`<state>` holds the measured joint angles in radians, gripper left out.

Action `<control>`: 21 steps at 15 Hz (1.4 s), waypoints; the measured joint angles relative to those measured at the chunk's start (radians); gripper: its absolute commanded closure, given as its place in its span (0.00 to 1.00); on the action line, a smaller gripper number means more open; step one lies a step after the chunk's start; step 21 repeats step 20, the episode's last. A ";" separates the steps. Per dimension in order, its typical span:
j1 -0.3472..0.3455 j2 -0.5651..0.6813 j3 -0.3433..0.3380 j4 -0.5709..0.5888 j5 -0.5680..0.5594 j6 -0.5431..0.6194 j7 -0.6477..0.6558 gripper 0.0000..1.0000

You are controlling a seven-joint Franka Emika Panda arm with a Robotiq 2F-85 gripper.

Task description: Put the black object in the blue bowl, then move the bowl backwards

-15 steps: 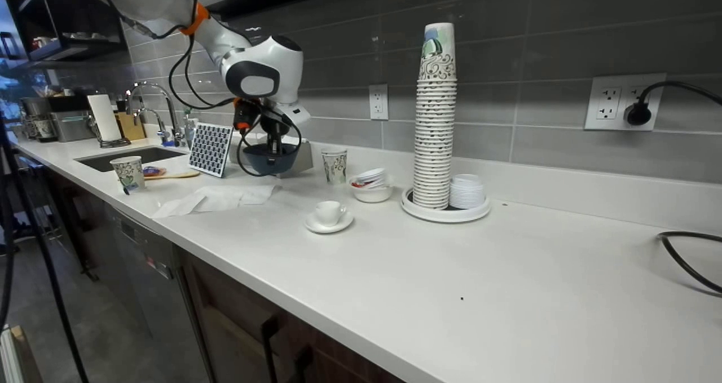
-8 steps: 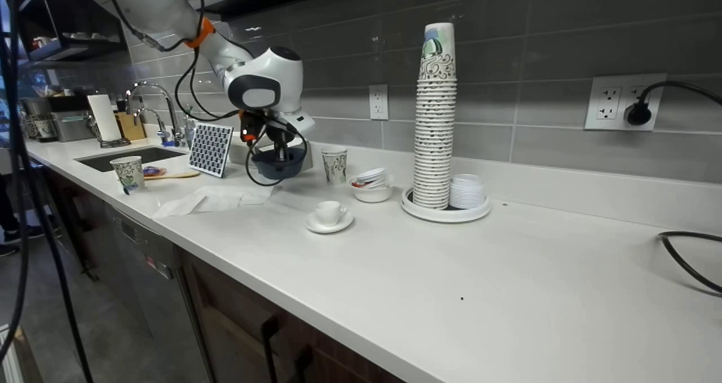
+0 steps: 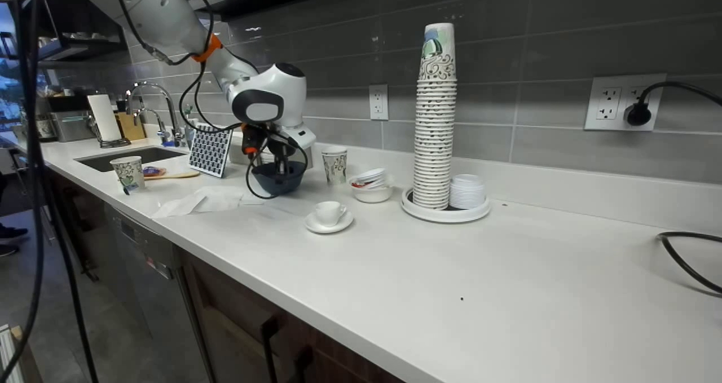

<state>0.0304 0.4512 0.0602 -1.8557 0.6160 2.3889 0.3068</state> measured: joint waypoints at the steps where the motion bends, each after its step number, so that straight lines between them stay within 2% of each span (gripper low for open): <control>1: 0.000 0.003 0.000 0.000 0.000 0.000 0.000 0.68; 6: 0.001 -0.009 0.000 0.000 -0.030 0.000 -0.001 0.37; 8: 0.005 -0.047 -0.006 -0.016 -0.104 0.000 -0.001 0.23; 11: 0.008 -0.170 -0.021 -0.094 -0.232 -0.040 -0.037 0.02; 16: -0.021 -0.443 -0.029 -0.286 -0.274 -0.191 -0.286 0.00; 20: -0.029 -0.666 -0.074 -0.450 -0.276 -0.268 -0.537 0.00; 21: -0.029 -0.666 -0.074 -0.450 -0.276 -0.268 -0.537 0.00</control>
